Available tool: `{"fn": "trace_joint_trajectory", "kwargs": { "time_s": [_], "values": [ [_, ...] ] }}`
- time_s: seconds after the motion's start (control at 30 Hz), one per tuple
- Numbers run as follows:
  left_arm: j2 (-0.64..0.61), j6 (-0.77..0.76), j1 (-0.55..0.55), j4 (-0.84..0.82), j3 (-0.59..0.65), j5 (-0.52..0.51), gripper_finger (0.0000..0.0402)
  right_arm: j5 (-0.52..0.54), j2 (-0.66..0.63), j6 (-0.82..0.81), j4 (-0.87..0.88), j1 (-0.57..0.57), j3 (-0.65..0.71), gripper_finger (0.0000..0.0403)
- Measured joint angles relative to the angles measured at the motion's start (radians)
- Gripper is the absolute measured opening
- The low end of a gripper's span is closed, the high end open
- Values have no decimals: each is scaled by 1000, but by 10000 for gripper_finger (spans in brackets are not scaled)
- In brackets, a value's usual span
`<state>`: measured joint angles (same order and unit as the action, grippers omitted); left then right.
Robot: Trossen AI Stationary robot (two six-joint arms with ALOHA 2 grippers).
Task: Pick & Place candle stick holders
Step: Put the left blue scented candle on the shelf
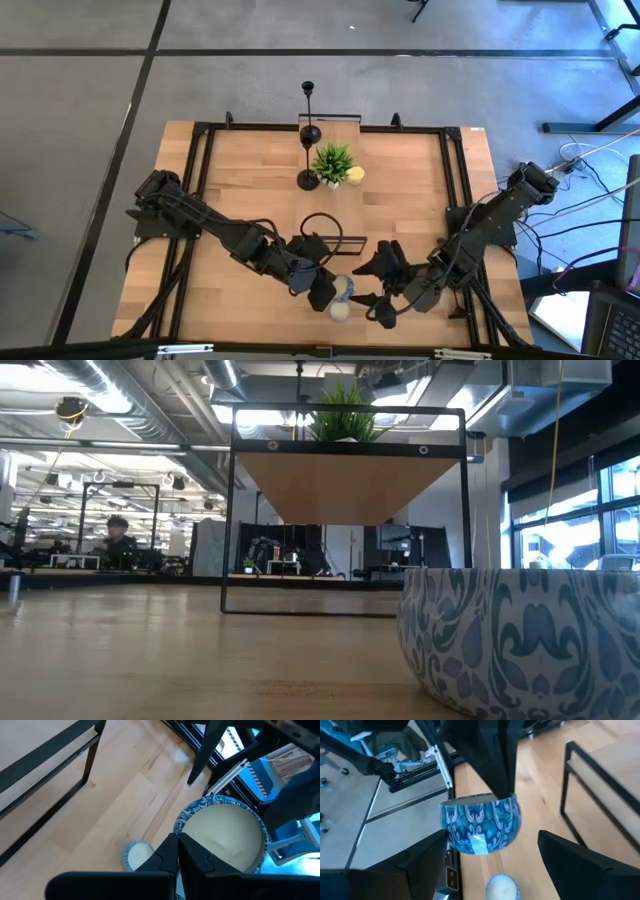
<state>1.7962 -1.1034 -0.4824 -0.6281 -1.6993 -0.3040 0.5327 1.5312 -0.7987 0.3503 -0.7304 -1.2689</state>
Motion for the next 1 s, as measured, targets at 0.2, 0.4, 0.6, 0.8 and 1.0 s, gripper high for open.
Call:
{"fn": "trace_joint_trajectory", "kwargs": {
  "time_s": [0.2,0.4,0.6,0.8,1.0],
  "values": [
    [0,7,0,3,0,-9,2,-74,36,22,-47,29,0,315],
    [0,10,-1,4,0,-7,2,-74,45,31,-71,33,0,315],
    [0,15,0,3,0,1,2,-82,45,51,-92,43,0,315],
    [0,18,0,4,-1,2,2,-81,45,55,-101,49,0,315],
    [1,18,0,17,-1,-5,2,-78,45,20,-119,57,0,334]
  ]
}}
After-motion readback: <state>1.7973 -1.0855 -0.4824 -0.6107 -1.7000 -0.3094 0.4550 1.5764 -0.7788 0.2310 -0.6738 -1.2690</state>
